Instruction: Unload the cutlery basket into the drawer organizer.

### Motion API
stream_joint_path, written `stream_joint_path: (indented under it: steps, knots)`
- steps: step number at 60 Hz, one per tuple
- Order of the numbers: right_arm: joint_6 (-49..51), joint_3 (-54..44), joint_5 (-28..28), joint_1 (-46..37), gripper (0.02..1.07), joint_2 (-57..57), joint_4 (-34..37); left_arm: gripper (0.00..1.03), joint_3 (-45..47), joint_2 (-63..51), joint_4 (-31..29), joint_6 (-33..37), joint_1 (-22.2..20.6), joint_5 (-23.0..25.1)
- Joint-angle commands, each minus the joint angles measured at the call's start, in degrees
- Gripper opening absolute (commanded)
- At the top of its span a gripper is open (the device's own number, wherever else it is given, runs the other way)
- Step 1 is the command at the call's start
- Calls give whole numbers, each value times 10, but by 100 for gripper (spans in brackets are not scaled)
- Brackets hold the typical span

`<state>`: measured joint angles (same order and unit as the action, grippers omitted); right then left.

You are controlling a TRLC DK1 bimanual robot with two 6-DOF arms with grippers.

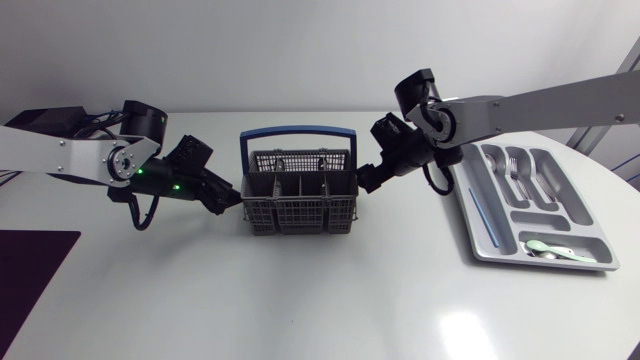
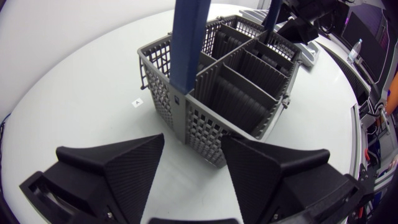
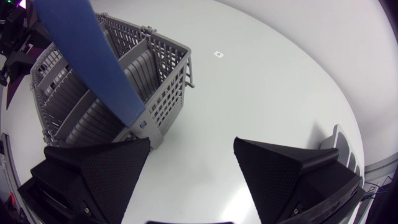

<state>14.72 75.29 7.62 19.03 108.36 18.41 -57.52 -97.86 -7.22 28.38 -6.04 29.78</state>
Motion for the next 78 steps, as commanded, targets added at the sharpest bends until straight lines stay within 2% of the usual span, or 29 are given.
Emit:
stream_joint_path:
  steps: [1,58,78]
  knots:
    - [-18,15,17,18,99,19,6,66,11,13,1,5,-14,31]
    - [-23,-61,-2,23,99,-31,-5,67,-35,-23,-1,-3,-20,24]
    - [-19,-88,-19,6,100,-60,-9,69,-24,-11,-5,0,1,24]
